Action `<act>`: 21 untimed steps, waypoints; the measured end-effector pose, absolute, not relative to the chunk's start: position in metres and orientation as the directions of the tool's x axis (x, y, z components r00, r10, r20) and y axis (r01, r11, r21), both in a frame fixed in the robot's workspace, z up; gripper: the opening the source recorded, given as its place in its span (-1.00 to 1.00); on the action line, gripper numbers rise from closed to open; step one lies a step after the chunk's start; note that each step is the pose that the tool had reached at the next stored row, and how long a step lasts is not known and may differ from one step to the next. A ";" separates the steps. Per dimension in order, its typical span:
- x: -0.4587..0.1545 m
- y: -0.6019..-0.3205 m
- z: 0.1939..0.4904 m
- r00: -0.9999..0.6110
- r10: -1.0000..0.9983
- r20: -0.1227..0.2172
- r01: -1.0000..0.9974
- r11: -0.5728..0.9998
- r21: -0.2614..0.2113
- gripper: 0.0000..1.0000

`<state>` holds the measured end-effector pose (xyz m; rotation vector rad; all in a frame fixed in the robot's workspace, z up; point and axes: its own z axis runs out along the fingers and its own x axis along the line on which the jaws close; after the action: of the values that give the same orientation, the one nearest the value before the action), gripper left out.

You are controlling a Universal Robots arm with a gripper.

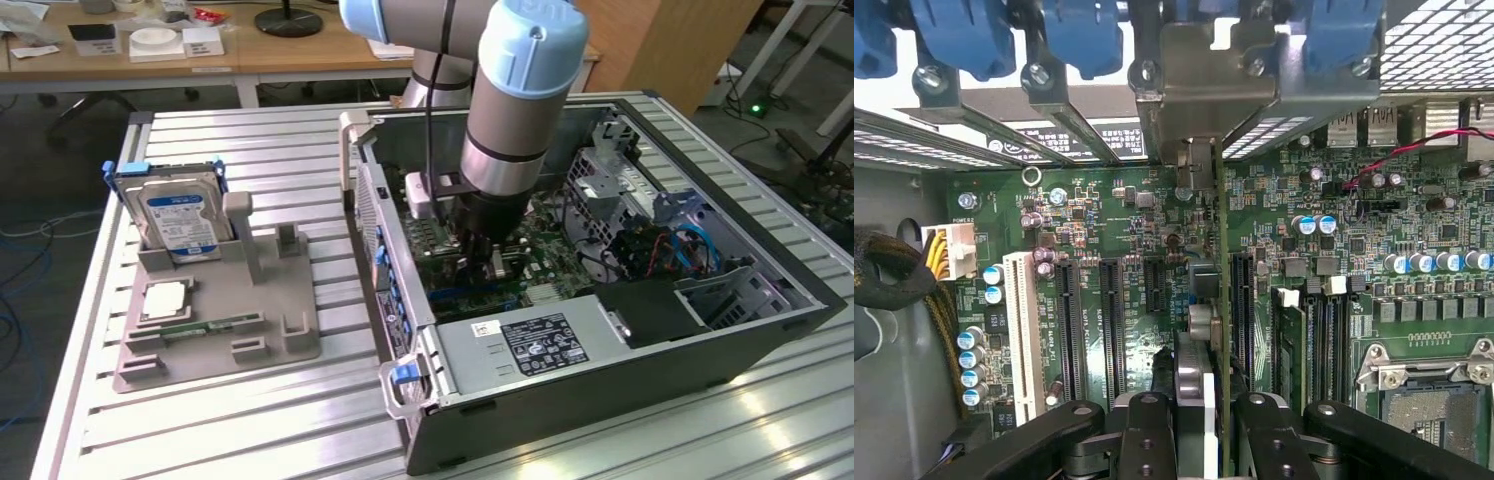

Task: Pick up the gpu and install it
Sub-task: 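Insert the gpu into the slot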

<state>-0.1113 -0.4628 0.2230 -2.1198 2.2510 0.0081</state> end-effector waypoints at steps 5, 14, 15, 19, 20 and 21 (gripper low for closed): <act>-0.111 -0.463 0.223 -0.059 -0.997 -0.040 -0.998 0.061 -0.030 -0.44; -0.112 -0.463 0.222 -0.059 -0.997 -0.039 -0.998 0.060 -0.030 -0.44; -0.112 -0.463 0.221 -0.059 -0.997 -0.039 -0.998 0.060 -0.030 -0.44; -0.112 -0.463 0.219 -0.059 -0.997 -0.039 -0.998 0.061 -0.030 -0.44; -0.112 -0.463 0.218 -0.059 -0.997 -0.039 -0.998 0.061 -0.030 -0.44; -0.112 -0.463 0.218 -0.059 -0.997 -0.039 -0.998 0.061 -0.030 -0.44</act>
<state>-0.1124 -0.4629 0.2181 -2.1202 2.2515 0.0080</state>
